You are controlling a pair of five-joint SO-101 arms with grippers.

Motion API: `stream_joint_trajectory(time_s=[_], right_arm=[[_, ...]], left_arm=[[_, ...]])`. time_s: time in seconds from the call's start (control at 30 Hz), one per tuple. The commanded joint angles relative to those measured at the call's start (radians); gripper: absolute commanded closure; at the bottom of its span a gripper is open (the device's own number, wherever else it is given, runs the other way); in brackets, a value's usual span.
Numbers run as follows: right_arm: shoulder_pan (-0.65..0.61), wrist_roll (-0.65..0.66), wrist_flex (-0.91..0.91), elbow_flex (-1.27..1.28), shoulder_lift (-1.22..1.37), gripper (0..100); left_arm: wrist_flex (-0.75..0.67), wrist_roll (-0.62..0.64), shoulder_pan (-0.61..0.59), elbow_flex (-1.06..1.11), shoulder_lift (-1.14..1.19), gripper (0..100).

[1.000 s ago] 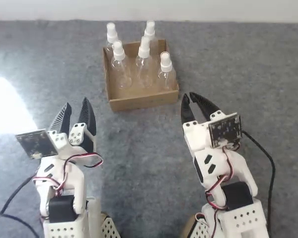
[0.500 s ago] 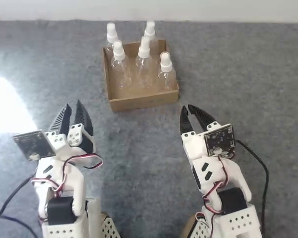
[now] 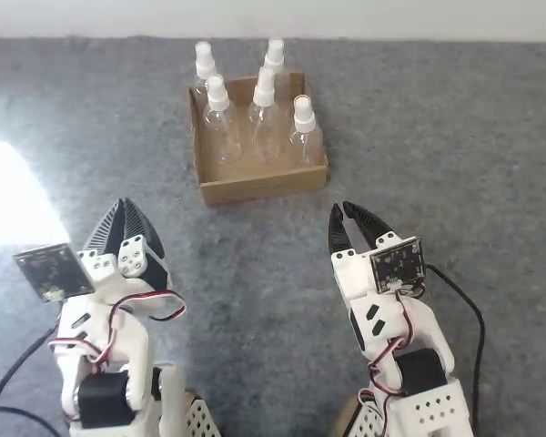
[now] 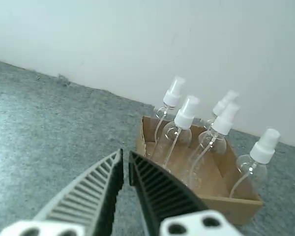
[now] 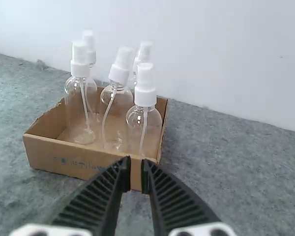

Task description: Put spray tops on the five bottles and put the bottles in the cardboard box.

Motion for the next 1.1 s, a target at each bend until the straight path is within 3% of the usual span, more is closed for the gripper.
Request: stream_joint_trajectory(time_s=[0.0,0.3,0.57,0.73,1.07], right_arm=[[0.010,0.017,0.007,0.023,-0.027,98.6],[0.016,0.015,0.022,0.023,-0.025,98.6],[0.059,0.011,0.219,0.023,-0.027,98.7],[0.059,0.008,0.334,0.023,-0.027,98.9],[0.062,0.006,0.504,0.023,-0.027,98.9]], left_arm=[[0.003,0.017,-0.043,-0.053,-0.017,99],[0.005,0.018,-0.041,-0.053,-0.017,99],[-0.046,0.009,0.018,0.002,-0.017,99],[-0.150,-0.064,0.026,0.097,-0.017,99],[-0.152,-0.249,0.026,0.259,-0.017,98]])
